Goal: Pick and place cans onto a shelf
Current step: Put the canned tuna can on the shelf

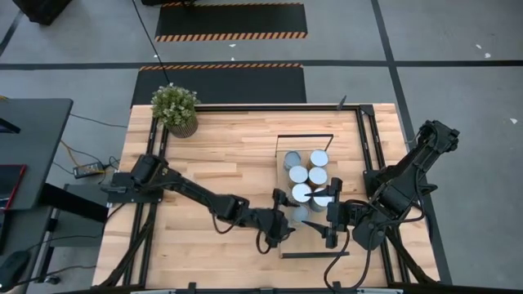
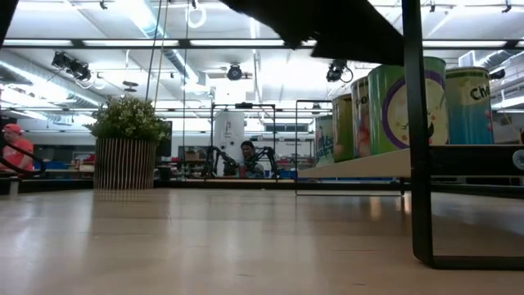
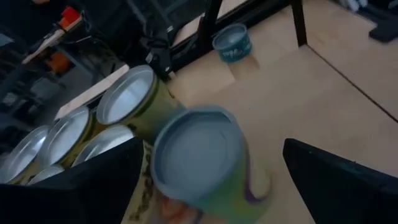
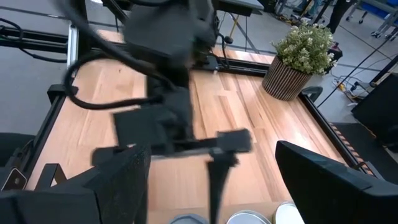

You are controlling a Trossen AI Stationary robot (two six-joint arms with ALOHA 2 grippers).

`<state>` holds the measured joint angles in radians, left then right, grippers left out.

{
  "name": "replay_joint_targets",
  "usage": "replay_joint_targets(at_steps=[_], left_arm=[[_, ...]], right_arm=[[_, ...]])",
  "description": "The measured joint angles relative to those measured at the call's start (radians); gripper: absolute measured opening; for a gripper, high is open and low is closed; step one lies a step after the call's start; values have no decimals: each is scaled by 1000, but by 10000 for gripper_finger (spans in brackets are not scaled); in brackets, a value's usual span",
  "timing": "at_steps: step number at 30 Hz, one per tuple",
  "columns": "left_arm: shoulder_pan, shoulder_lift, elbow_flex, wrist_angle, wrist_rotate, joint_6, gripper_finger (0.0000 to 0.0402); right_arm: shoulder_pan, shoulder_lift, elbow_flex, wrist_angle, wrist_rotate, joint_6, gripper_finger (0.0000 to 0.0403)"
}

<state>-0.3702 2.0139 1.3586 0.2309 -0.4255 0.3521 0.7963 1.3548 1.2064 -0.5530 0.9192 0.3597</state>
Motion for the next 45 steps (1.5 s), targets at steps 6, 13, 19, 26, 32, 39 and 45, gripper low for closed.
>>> replay_joint_targets(at_steps=[6, 13, 19, 26, 32, 39, 45], left_arm=[[-26, -72, 0, -154, -93, 3, 393], [-15, -148, -51, -295, -95, -50, 393], [-14, -216, -244, -192, -127, -109, 393], [-9, -335, -381, -106, -164, -158, 393], [12, -462, -467, -109, -183, -192, 393], [33, -641, -537, -109, -181, -184, 393], [36, -781, -574, -86, -174, -153, 393]], right_arm=[[-11, 1, 0, -87, 0, 89, 352], [-21, 2, 0, -138, -48, 183, 352], [-61, 2, 0, -211, -216, 304, 352], [-125, 2, 34, -336, -335, 401, 352], [-159, 1, 90, -477, -468, 489, 352], [-165, 2, 109, -728, -696, 715, 352], [-111, 1, 67, -811, -769, 895, 352]])
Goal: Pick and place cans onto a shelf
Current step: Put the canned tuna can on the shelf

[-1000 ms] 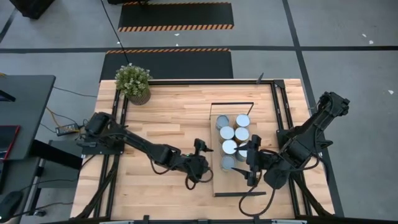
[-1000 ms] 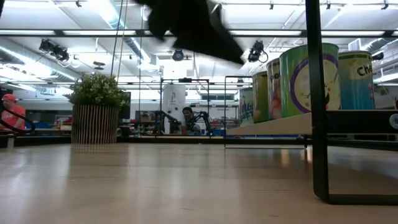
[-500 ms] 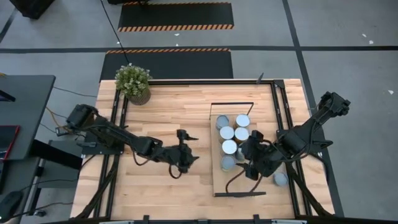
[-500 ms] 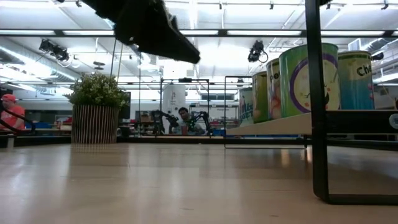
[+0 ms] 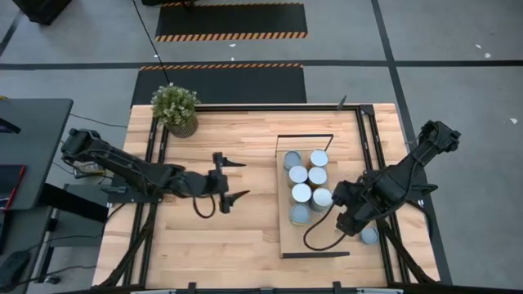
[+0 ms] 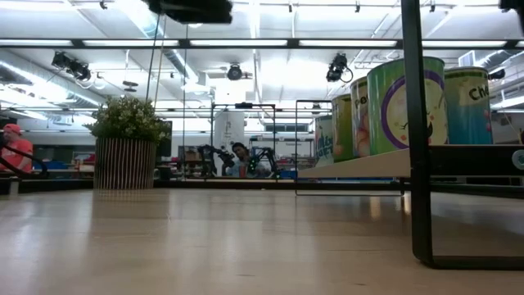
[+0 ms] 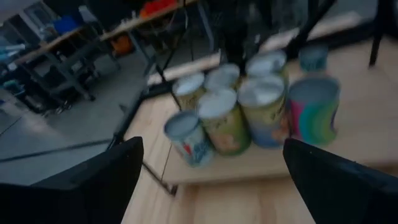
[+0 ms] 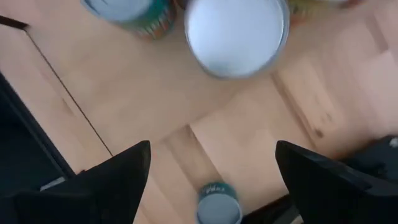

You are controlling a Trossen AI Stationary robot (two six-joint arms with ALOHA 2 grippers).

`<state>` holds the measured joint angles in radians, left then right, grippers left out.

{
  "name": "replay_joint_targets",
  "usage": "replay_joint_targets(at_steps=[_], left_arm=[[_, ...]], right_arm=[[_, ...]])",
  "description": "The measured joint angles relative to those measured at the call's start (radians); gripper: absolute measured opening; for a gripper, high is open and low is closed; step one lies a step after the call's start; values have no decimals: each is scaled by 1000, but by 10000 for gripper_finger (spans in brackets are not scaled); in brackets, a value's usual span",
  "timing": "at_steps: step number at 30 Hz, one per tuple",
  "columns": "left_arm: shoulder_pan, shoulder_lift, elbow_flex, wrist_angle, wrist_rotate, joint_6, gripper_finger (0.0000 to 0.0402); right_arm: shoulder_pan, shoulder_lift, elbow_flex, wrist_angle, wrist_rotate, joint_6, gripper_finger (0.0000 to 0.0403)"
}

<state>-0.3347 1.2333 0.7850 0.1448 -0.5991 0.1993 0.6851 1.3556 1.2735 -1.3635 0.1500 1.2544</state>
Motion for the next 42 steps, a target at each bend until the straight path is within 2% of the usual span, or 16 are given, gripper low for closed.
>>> replay_joint_targets(at_steps=[8, 14, 20, 24, 29, 33, 37, 42], left_arm=[[1, -59, -154, 200, 63, 6, 393], [15, -78, -199, 204, -9, 31, 393], [21, -123, -198, 238, -30, 102, 393], [21, -138, -198, 247, -29, 87, 393], [16, -138, -198, 229, -29, 73, 393], [16, -137, -198, 216, -29, 74, 393], [18, -137, -198, 216, -29, 74, 393], [18, -137, -198, 211, -29, 74, 393]], right_arm=[[113, 2, -123, 148, -49, 247, 352], [220, 4, -184, 189, -76, 407, 352], [302, 15, -216, 189, -79, 453, 349], [321, 51, -258, 242, -124, 409, 349], [315, 163, -271, 224, -308, 255, 348], [336, 238, -239, 212, -261, 142, 348], [371, 271, -226, 199, -172, 120, 348], [410, 295, -226, 197, -163, 99, 348]])
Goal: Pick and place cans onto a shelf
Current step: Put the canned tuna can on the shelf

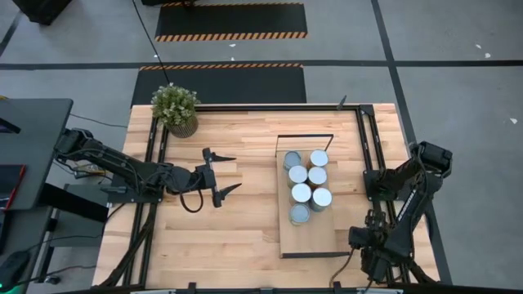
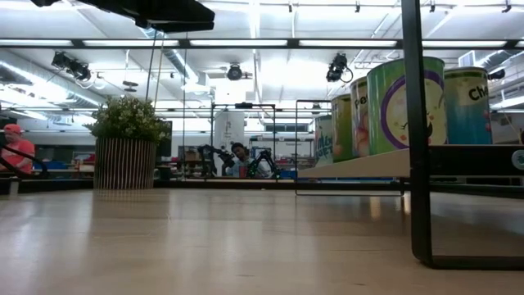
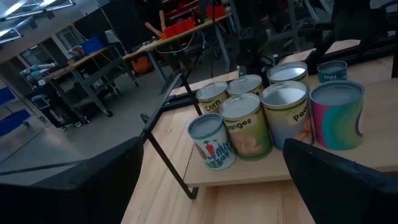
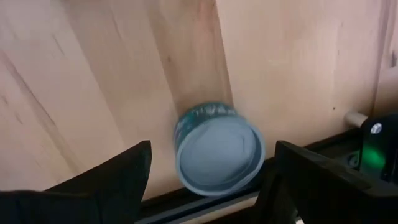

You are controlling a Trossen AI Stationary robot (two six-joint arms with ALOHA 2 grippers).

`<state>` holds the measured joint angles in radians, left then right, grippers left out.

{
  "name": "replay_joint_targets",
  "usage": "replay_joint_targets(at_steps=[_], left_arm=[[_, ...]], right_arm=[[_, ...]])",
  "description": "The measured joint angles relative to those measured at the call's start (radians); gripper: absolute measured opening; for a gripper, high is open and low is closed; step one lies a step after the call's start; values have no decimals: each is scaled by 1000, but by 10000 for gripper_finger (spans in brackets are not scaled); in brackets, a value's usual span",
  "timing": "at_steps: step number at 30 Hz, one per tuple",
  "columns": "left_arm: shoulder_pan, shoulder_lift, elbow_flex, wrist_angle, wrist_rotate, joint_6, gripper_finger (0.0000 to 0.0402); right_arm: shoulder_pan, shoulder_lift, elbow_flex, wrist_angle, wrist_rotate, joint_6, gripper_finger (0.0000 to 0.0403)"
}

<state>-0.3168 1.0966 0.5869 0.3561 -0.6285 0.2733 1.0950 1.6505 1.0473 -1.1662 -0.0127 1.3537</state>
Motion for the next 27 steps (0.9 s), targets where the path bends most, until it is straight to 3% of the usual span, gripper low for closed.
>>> replay_joint_targets(at_steps=[8, 17, 27], left_arm=[[0, 0, 0, -1, 0, 0, 393], [0, 0, 0, -2, 0, 0, 393], [0, 0, 0, -3, 0, -1, 393]], right_arm=[[32, 2, -5, -9, 74, 3, 349], [31, 1, -11, -51, 11, 6, 396], [85, -18, 1, -57, 6, 56, 394]])
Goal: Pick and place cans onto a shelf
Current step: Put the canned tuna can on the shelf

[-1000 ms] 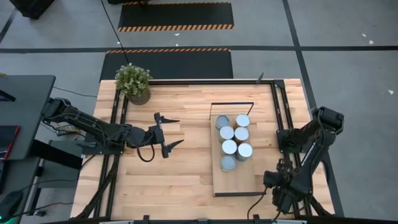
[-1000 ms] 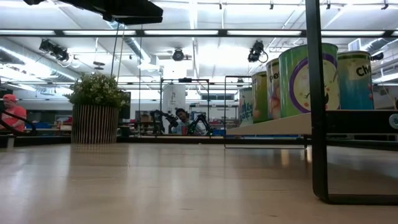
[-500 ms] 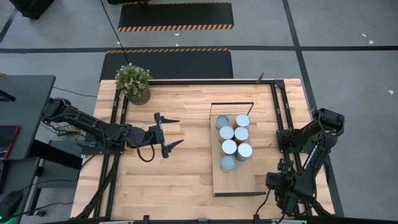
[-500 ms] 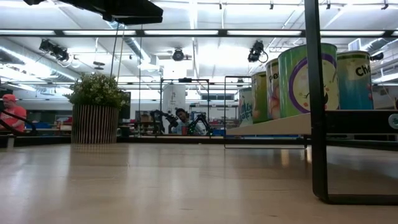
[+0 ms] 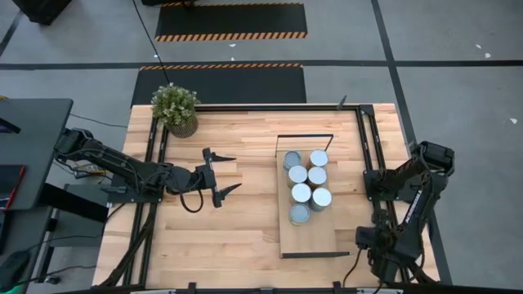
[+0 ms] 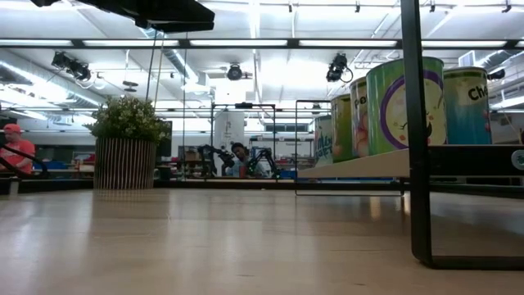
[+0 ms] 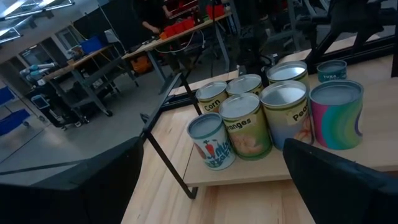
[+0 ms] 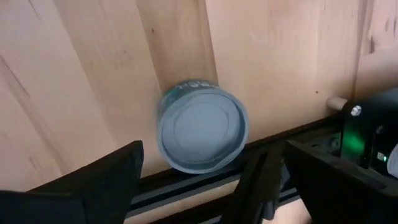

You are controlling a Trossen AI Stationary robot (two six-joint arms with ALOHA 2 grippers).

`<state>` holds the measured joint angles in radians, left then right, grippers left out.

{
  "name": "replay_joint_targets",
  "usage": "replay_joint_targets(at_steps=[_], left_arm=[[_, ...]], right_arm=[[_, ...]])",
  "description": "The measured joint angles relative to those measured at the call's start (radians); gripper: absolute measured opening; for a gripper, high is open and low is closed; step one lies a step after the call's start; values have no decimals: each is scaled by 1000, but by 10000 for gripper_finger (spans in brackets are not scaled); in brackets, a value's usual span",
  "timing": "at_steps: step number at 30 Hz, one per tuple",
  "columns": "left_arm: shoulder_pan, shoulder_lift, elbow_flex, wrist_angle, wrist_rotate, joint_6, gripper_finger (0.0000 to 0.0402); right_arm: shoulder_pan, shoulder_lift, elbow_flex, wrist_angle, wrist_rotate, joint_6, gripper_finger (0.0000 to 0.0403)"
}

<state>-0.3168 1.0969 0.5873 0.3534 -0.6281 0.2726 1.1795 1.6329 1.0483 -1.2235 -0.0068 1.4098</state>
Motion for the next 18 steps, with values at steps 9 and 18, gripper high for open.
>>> replay_joint_targets(at_steps=[9, 18], left_arm=[[0, 0, 1, 1, 0, -1, 393], [0, 0, 1, 0, 1, -27, 393]], right_arm=[[52, 0, -8, 16, 40, 75, 399], [52, 0, -96, 130, 70, 80, 400]])
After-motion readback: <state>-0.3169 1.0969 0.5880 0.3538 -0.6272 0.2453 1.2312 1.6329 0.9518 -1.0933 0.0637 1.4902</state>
